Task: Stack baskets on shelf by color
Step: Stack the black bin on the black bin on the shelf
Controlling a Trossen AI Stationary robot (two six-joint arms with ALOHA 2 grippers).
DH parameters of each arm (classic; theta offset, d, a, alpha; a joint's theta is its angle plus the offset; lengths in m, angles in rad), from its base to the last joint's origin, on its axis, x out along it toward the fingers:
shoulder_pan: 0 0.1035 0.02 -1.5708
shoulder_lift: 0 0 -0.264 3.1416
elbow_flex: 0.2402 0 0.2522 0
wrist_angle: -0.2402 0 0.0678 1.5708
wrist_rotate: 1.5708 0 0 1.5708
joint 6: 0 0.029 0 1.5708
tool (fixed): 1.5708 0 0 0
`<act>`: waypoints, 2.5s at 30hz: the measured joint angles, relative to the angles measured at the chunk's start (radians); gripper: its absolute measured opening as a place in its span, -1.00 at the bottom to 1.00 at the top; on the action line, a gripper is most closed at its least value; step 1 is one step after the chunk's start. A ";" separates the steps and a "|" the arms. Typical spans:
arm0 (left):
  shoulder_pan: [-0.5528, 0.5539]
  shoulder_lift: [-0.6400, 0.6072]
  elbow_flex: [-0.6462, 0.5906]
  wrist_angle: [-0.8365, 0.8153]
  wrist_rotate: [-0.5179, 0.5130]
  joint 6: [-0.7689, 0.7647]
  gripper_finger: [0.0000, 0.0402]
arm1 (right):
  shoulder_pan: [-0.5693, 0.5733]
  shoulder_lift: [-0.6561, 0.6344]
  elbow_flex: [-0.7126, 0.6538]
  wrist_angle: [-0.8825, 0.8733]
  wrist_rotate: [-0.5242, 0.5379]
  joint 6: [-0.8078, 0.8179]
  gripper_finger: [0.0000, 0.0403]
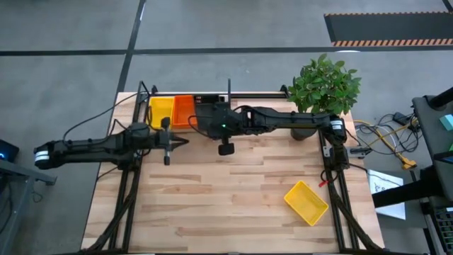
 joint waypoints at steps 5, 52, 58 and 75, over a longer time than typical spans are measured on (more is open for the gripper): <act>0.000 -0.020 -0.018 0.018 0.005 -0.002 -1.00 | -0.002 0.000 0.000 0.059 0.000 0.000 -0.96; -0.001 -0.414 -0.040 0.060 -0.001 0.261 -1.00 | -0.025 0.096 -0.143 0.283 0.000 0.039 -0.96; 0.000 -0.414 -0.040 0.061 -0.001 0.260 -1.00 | -0.033 0.097 -0.143 0.282 0.001 0.054 -0.96; 0.000 -0.415 -0.040 0.060 -0.001 0.260 -1.00 | -0.102 0.096 -0.144 0.253 0.104 0.016 -0.96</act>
